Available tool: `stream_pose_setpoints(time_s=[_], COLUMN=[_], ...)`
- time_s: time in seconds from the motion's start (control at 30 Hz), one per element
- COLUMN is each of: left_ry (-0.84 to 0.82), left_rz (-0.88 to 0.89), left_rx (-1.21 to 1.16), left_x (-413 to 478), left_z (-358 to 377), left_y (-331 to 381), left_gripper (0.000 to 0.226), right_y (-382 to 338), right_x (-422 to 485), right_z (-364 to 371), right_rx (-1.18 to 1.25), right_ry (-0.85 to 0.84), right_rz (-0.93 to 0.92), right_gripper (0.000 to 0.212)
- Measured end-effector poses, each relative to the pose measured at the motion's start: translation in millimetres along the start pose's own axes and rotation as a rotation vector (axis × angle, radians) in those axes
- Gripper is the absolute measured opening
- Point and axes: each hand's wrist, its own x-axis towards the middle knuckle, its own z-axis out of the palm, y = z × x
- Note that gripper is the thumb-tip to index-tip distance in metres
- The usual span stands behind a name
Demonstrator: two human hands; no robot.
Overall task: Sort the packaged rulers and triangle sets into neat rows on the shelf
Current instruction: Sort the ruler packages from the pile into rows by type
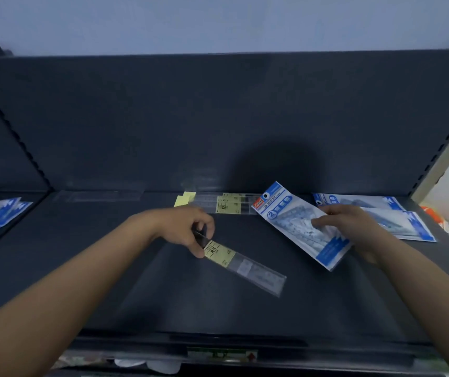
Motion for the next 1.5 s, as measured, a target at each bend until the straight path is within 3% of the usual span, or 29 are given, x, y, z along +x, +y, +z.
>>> stream_pose_setpoints(time_s=[0.17,0.3,0.43,0.67,0.83,0.93,1.07,1.2,1.5], left_ry=[-0.044,0.162,0.313,0.495,0.484,0.527,0.252,0.162,0.328], left_rz=[-0.006,0.052,0.096,0.141,0.122,0.231,0.349,0.404,0.311], left_rx=[-0.019,-0.322,-0.272,-0.185,-0.013,-0.109,-0.331,-0.185,-0.223], left_x=[9.7,16.1,37.0,66.9,64.2,60.3,67.2,91.2,162.0], left_z=[-2.5,-8.7,-6.2,2.0,-1.7,-2.7,5.6,14.1,44.0], left_y=[-13.8,-30.3,-34.4,-27.4,-29.9,-10.3,40.3,85.9,198.1], left_gripper=[0.025,0.01,0.017,0.024,0.024,0.019,0.034,0.028,0.02], right_y=[4.7,7.0,9.2,-0.5,-6.1,-6.9,-7.4,-4.9,33.9], right_x=[-3.2,-11.2,-17.5,-14.0,-8.0,-6.3,-4.9,-5.5,13.6], right_z=[-11.4,-21.4,-19.1,3.0,16.2,21.1,19.7,-9.5,-148.1], right_rx=[-0.057,-0.196,-0.295,-0.26,-0.245,-0.272,-0.287,-0.324,-0.686], right_ry=[-0.042,-0.177,-0.307,-0.411,-0.378,-0.351,-0.311,-0.226,0.017], right_rz=[0.017,0.01,0.046,0.033,-0.021,-0.072,-0.14,-0.196,-0.326], right_gripper=[0.014,0.016,0.014,0.017,0.02,0.023,0.022,0.021,0.018])
